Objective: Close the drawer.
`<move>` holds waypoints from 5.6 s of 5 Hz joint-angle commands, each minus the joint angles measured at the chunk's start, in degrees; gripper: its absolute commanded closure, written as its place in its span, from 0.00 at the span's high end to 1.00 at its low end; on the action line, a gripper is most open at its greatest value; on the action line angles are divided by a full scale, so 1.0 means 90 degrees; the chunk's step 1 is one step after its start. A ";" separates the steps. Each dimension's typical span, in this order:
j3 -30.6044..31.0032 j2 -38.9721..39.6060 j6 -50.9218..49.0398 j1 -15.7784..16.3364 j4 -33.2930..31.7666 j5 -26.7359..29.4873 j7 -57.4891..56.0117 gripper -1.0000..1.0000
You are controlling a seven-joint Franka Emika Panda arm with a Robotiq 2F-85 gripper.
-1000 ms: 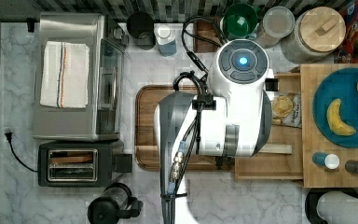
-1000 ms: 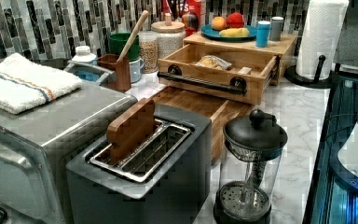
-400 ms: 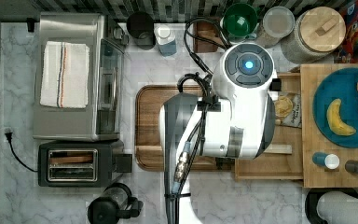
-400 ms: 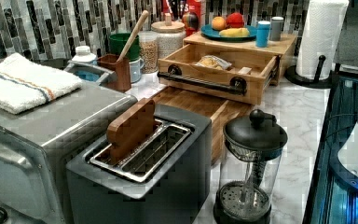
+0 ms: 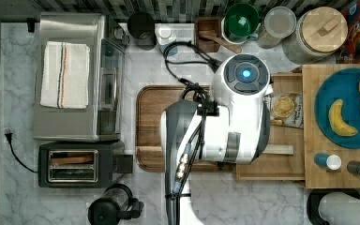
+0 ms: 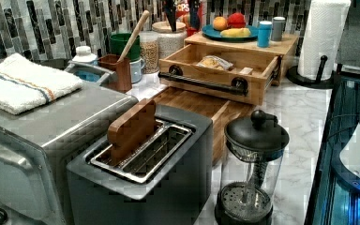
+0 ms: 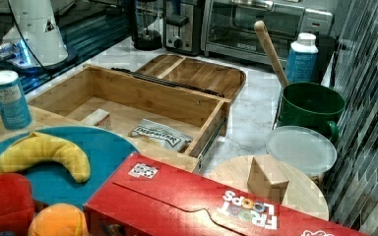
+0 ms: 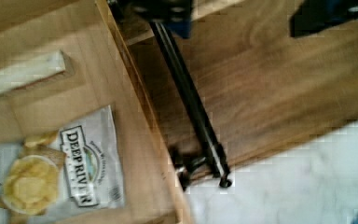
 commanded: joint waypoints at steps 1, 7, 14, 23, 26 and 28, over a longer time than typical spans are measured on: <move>0.0435 -0.0470 -0.0120 0.0341 -0.0269 -0.0059 -0.0837 0.00; 0.0616 0.0461 0.2568 0.0273 -0.2086 0.0178 -0.1552 0.00; 0.0298 0.0800 0.3264 -0.0740 -0.1683 -0.0350 -0.3440 0.00; -0.0884 0.2108 0.3803 -0.2787 0.0262 0.0331 -0.6804 0.00; -0.0940 0.2352 0.3530 -0.2907 0.0739 0.0257 -0.6971 0.00; -0.0950 0.2352 0.3529 -0.2897 0.0740 0.0264 -0.6980 0.00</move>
